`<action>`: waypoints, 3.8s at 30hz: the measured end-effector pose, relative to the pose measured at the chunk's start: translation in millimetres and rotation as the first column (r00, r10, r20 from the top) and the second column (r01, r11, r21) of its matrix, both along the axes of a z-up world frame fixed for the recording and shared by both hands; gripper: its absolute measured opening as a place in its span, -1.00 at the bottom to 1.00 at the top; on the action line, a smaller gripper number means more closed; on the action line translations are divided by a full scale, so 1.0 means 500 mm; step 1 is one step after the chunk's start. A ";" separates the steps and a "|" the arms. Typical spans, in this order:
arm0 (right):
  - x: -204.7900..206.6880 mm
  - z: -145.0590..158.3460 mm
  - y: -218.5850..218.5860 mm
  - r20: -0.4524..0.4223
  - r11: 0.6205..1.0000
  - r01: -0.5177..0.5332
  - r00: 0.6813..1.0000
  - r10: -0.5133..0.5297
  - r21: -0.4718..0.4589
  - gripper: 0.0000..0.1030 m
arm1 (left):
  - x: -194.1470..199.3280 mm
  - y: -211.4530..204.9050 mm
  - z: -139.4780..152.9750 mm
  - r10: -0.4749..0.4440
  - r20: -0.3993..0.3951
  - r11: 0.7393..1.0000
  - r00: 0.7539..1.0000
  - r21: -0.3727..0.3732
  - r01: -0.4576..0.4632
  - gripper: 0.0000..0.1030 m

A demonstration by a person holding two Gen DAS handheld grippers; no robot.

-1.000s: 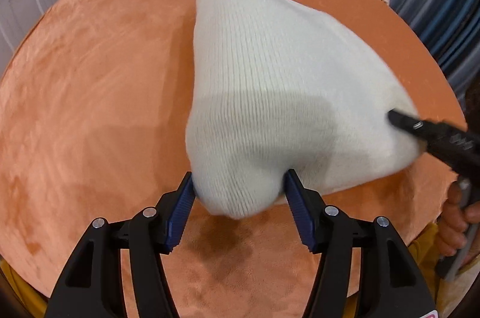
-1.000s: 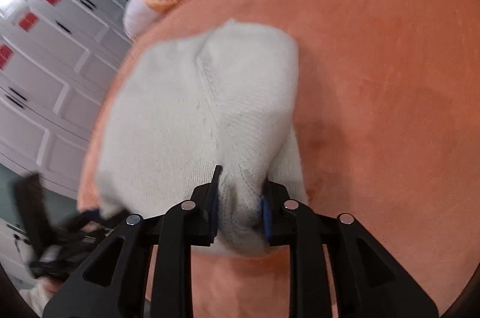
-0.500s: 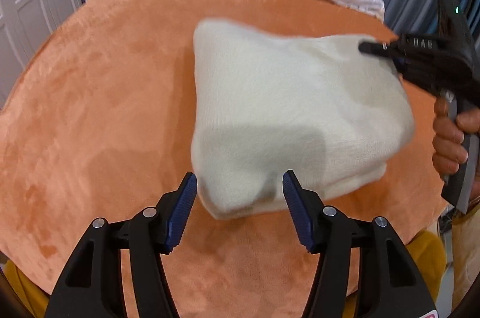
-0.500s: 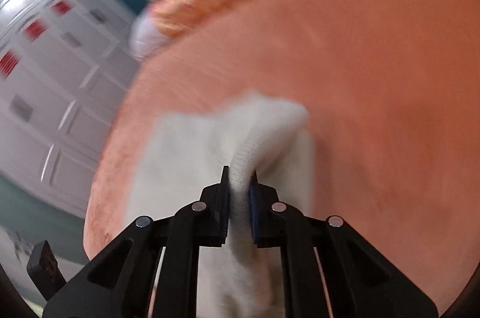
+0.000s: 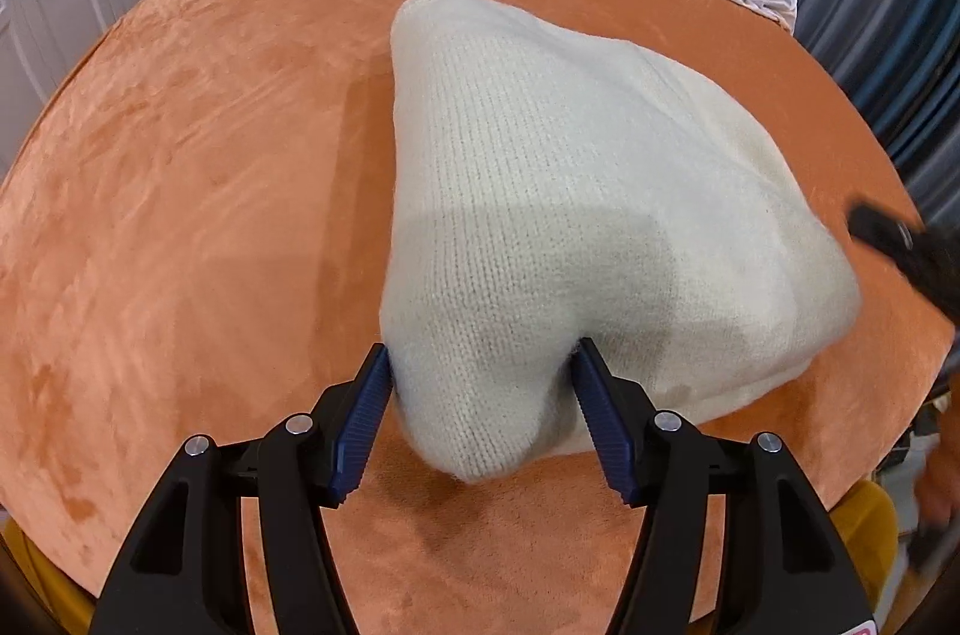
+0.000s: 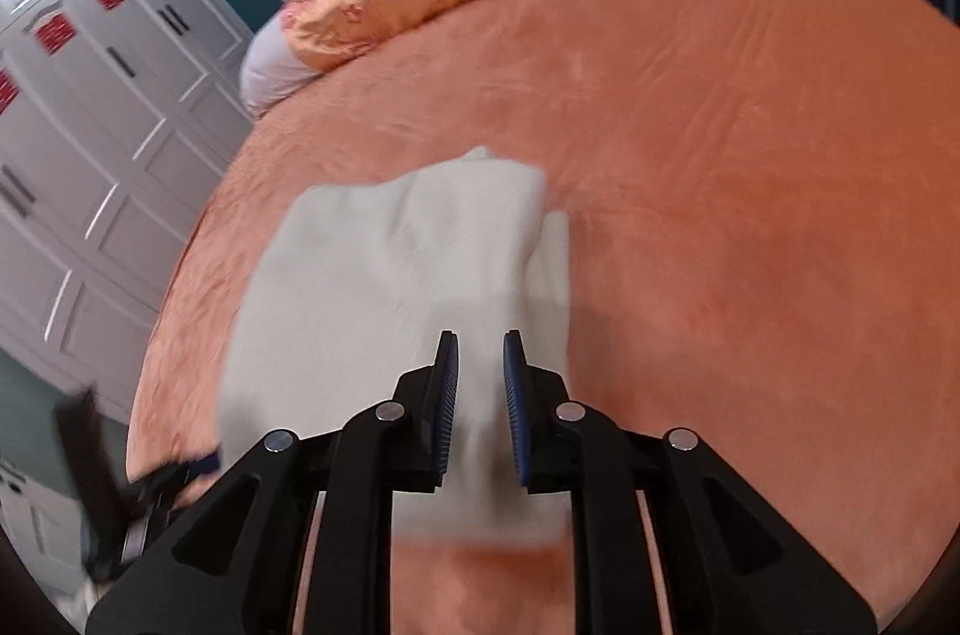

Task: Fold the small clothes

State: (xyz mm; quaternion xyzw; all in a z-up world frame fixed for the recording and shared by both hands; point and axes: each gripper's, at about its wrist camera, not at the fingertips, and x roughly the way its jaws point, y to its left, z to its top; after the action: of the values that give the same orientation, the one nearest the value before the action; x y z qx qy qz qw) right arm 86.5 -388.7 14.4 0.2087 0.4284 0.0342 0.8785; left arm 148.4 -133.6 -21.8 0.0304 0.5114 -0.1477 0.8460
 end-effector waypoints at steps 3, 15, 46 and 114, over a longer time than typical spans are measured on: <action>-0.024 -0.072 0.015 -0.105 0.993 -0.017 0.994 0.005 -0.116 -0.71 | -0.006 -0.002 -0.003 0.004 -0.005 1.000 1.000 0.006 -0.003 0.18; -0.020 -0.120 0.029 -0.190 0.993 0.024 0.981 -0.045 -0.115 -0.58 | -0.030 -0.023 0.003 -0.017 0.018 0.995 1.000 0.099 0.015 0.17; -0.023 0.015 0.030 -0.060 0.987 0.051 0.996 -0.060 -0.151 -0.18 | 0.064 -0.066 0.033 0.016 0.095 0.993 0.995 0.115 -0.027 0.29; -0.278 -0.153 0.104 -0.284 0.915 0.091 0.959 0.026 0.394 -0.04 | -0.158 0.083 -0.007 -0.221 -0.202 0.971 0.954 -0.139 0.195 0.55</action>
State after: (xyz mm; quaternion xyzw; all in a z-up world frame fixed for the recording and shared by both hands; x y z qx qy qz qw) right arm -52.6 -336.9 -62.1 0.3951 0.5297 0.0767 0.7466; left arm 69.4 -92.2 -25.2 0.0180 0.5845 -0.2684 0.7655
